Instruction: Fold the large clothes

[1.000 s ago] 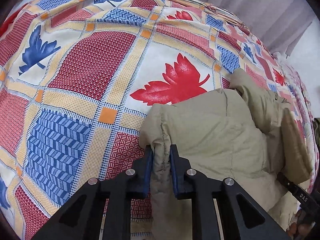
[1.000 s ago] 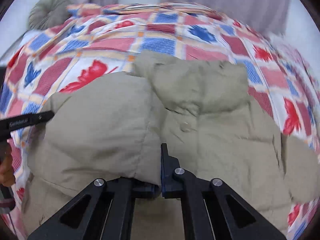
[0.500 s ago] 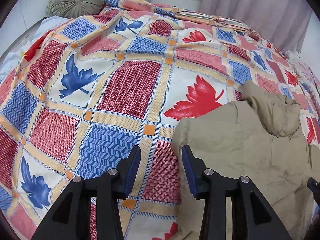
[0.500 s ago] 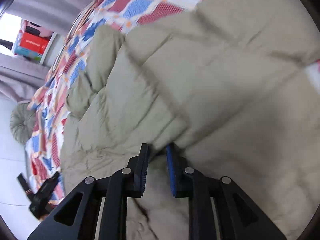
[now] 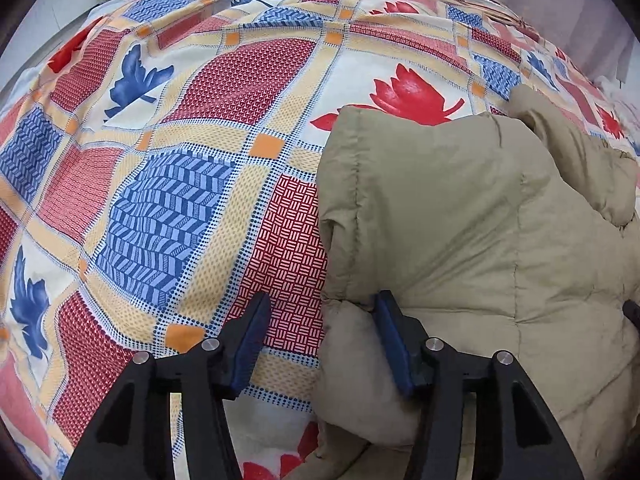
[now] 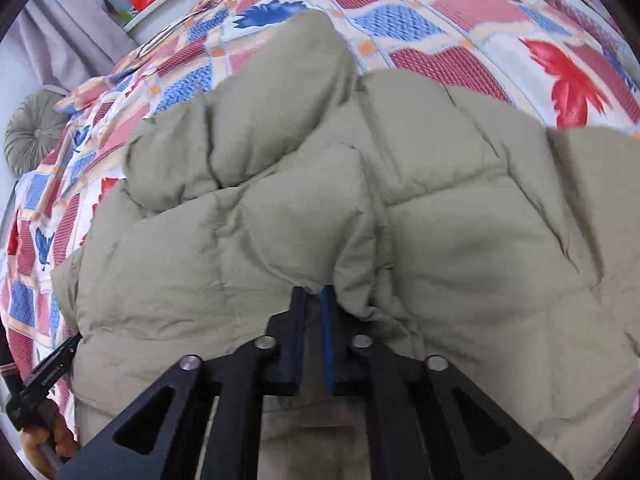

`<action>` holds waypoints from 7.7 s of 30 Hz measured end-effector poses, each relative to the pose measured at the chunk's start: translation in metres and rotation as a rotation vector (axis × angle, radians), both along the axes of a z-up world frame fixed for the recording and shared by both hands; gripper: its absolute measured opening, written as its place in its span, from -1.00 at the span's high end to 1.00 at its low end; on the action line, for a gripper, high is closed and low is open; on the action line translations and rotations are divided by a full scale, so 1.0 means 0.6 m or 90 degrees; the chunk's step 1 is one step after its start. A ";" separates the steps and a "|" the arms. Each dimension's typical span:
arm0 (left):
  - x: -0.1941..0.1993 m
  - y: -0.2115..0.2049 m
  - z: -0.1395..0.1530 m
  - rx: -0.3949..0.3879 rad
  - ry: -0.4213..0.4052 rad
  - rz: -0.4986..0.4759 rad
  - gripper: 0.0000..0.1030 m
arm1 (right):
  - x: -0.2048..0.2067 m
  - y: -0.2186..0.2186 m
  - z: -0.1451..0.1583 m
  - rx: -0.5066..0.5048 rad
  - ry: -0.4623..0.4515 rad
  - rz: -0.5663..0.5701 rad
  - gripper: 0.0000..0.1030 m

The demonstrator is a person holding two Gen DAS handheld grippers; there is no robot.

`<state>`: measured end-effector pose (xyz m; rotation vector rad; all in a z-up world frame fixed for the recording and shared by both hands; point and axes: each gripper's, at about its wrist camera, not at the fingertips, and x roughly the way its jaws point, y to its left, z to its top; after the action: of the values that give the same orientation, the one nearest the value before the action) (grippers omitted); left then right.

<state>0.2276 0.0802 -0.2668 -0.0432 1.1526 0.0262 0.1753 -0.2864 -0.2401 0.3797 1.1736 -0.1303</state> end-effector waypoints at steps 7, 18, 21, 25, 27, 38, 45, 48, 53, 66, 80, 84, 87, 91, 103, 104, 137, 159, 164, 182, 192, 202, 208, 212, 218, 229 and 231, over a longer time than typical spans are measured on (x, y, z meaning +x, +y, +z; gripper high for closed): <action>-0.003 0.005 0.031 0.029 0.014 0.012 -0.30 | -0.055 -0.052 0.017 0.043 0.005 -0.037 1.00; -0.101 -0.116 0.121 -0.012 0.015 -0.107 -0.30 | -0.182 -0.108 0.077 0.124 0.030 -0.100 0.00; -0.123 -0.171 0.129 -0.020 0.024 -0.135 -0.30 | -0.224 -0.124 0.090 0.137 0.033 -0.122 -0.01; -0.149 -0.243 0.139 -0.040 0.015 -0.160 -1.00 | -0.271 -0.158 0.097 0.156 0.044 -0.155 -0.06; -0.160 -0.280 0.146 -0.041 0.003 -0.180 -1.00 | -0.290 -0.180 0.101 0.158 0.046 -0.170 -0.09; -0.172 -0.466 0.126 -0.069 0.046 -0.238 -0.97 | -0.362 -0.334 0.117 0.172 0.027 -0.253 -0.61; -0.173 -0.545 0.118 -0.081 0.048 -0.232 -0.97 | -0.388 -0.480 0.119 0.183 -0.010 -0.347 -0.64; -0.173 -0.571 0.118 -0.077 0.047 -0.240 -0.97 | -0.395 -0.548 0.105 0.216 -0.024 -0.413 -0.64; -0.174 -0.606 0.118 -0.055 0.044 -0.258 -0.97 | -0.405 -0.638 0.081 0.280 -0.084 -0.509 -0.64; -0.145 -0.636 0.142 -0.076 0.026 -0.252 -0.97 | -0.366 -0.724 0.051 0.446 -0.153 -0.602 0.87; -0.111 -0.488 0.155 -0.079 -0.002 -0.187 -0.97 | -0.132 -0.484 0.265 0.233 -0.226 -0.165 0.90; -0.098 -0.411 0.146 -0.060 -0.009 -0.151 -0.97 | -0.061 -0.328 0.274 0.170 -0.218 0.001 0.90; -0.093 -0.358 0.136 -0.061 -0.007 -0.120 -0.97 | -0.024 -0.218 0.237 0.153 -0.183 0.080 0.90; -0.095 -0.314 0.108 -0.048 0.015 -0.108 -0.97 | -0.004 -0.100 0.153 0.135 -0.103 0.155 0.90; -0.092 -0.284 0.109 -0.103 0.023 -0.134 -0.97 | -0.024 -0.092 0.015 0.216 0.065 0.052 0.49; -0.087 -0.277 0.113 -0.109 0.019 -0.131 -0.97 | -0.031 -0.099 0.027 0.234 0.061 0.046 -0.01; -0.035 -0.170 0.103 -0.526 0.098 -0.116 -0.73 | -0.053 0.093 0.073 0.093 0.049 0.279 -0.20; -0.040 -0.240 0.089 -0.320 0.083 -0.155 0.81 | -0.129 -0.251 0.121 -0.160 0.003 -0.011 0.77; -0.038 -0.241 0.030 -0.274 0.095 -0.142 0.79 | -0.117 -0.235 0.097 -0.174 0.025 0.017 0.77; -0.050 -0.188 0.136 -0.165 0.020 -0.126 0.70 | -0.216 -0.269 0.111 -0.058 0.057 -0.061 0.07; -0.003 -0.295 0.056 -0.066 0.026 -0.106 0.70 | -0.068 -0.291 0.128 0.024 -0.031 -0.057 0.56; 0.001 -0.289 0.035 -0.071 0.022 -0.120 0.71 | -0.017 -0.293 -0.004 -0.023 0.005 -0.073 0.63; -0.012 -0.236 0.057 -0.051 0.031 -0.079 0.71 | -0.034 -0.311 0.029 -0.104 0.043 -0.088 0.53; -0.028 -0.205 0.074 -0.066 0.050 -0.068 0.70 | -0.080 -0.338 0.052 -0.109 0.061 -0.117 0.53; -0.087 -0.186 0.123 -0.046 0.045 -0.096 0.70 | -0.151 -0.317 0.098 -0.078 0.057 -0.110 0.35; -0.222 -0.137 0.169 -0.067 0.093 -0.100 0.70 | -0.280 -0.224 0.139 0.013 0.093 -0.112 0.16; -0.244 -0.128 0.176 -0.073 0.100 -0.103 0.70 | -0.301 -0.210 0.153 0.017 0.096 -0.114 0.16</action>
<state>0.0809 0.0031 -0.1612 -0.0501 1.3114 -0.1820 -0.0053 -0.4124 -0.1486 0.5053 1.2896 -0.3028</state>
